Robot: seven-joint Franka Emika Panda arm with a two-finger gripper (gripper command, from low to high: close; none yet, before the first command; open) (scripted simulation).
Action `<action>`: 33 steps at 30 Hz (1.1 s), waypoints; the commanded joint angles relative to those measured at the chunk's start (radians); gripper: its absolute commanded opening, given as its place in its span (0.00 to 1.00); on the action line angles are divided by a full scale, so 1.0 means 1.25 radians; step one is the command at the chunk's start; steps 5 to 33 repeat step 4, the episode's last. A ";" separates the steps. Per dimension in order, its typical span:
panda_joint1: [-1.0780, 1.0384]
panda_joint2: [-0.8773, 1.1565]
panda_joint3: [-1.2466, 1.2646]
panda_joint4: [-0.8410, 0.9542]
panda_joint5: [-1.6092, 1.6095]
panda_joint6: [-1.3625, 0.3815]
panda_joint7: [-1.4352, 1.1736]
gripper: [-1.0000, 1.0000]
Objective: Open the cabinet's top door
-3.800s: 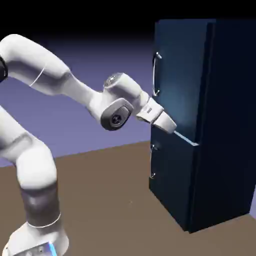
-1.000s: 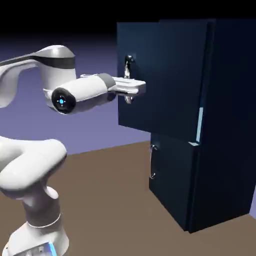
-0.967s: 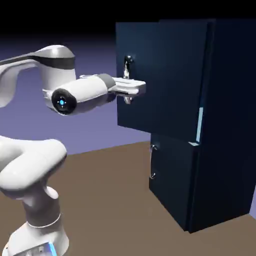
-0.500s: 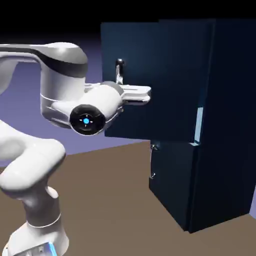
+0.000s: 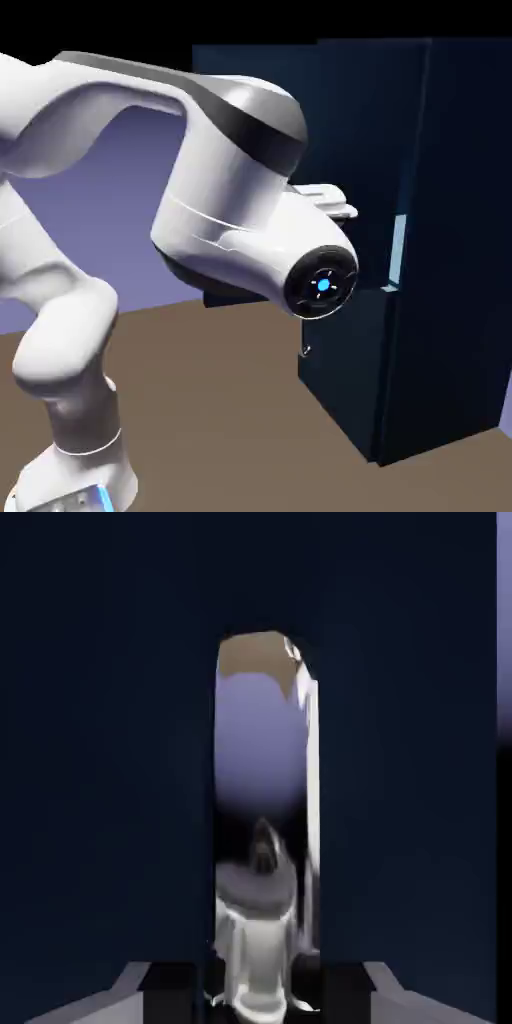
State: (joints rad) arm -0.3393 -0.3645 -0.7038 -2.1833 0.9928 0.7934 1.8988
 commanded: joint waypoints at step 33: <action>0.015 0.040 -0.019 0.037 -0.009 -0.041 -0.022 1.00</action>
